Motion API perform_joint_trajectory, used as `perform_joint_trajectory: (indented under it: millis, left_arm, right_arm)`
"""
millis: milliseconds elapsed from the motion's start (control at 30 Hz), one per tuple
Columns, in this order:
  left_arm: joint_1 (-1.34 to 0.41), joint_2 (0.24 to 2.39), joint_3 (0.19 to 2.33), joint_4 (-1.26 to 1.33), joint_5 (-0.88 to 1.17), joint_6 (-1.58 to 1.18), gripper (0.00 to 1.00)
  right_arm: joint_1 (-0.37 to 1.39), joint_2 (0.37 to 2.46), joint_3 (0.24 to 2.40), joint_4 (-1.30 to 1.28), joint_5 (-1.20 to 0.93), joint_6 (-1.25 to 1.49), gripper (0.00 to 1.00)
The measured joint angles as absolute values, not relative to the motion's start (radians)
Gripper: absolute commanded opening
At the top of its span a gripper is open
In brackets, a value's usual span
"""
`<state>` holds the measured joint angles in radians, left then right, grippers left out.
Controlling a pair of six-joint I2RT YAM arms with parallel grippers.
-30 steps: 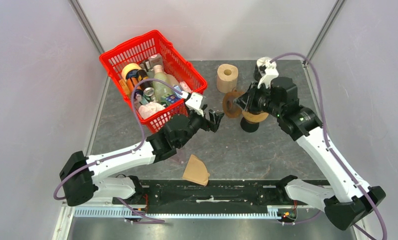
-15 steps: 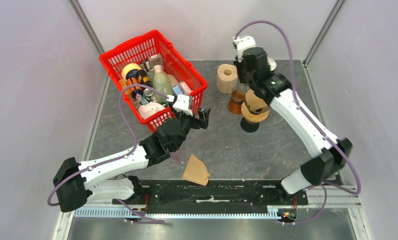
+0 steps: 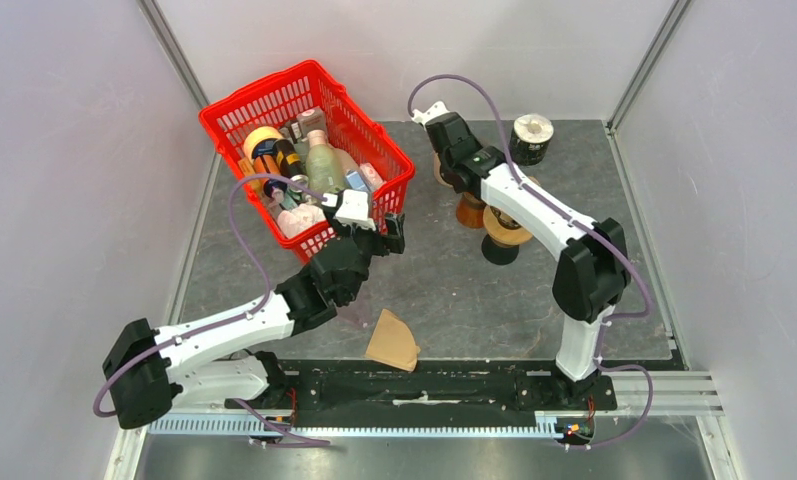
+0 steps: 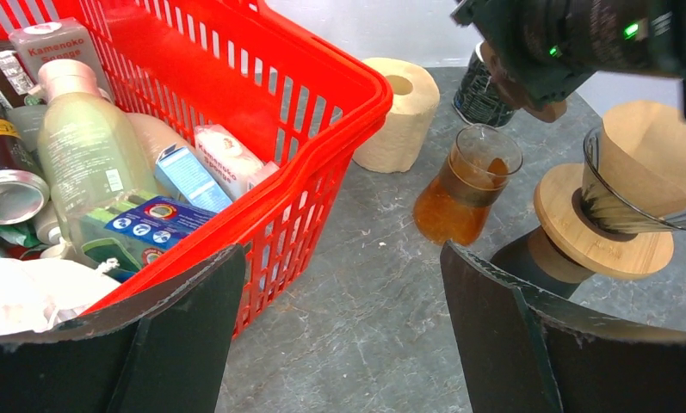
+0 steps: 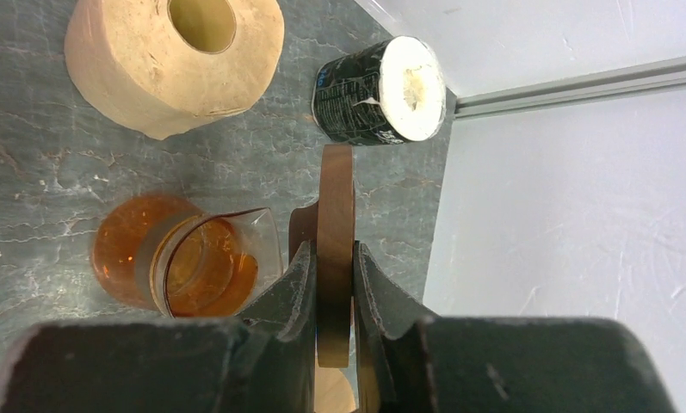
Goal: Place the coffee filter in the dripper
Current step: Place the dripper holder onto the coffee server.
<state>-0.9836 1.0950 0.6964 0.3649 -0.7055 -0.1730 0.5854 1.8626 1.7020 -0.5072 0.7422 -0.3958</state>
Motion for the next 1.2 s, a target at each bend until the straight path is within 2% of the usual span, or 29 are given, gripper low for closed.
perform_joint_trajectory:
  millis: [900,1200]
  left_arm:
    - [-0.976,1.066,0.680,0.365,-0.705,-0.173,0.92]
    - [-0.973,1.066,0.680,0.365,-0.704,-0.173,0.92]
  right_arm:
    - [0.656,1.982,1.691,-0.492,0.873,-0.603,0.07]
    - [0.656,1.991,1.691,-0.492,0.873,-0.587,0.14]
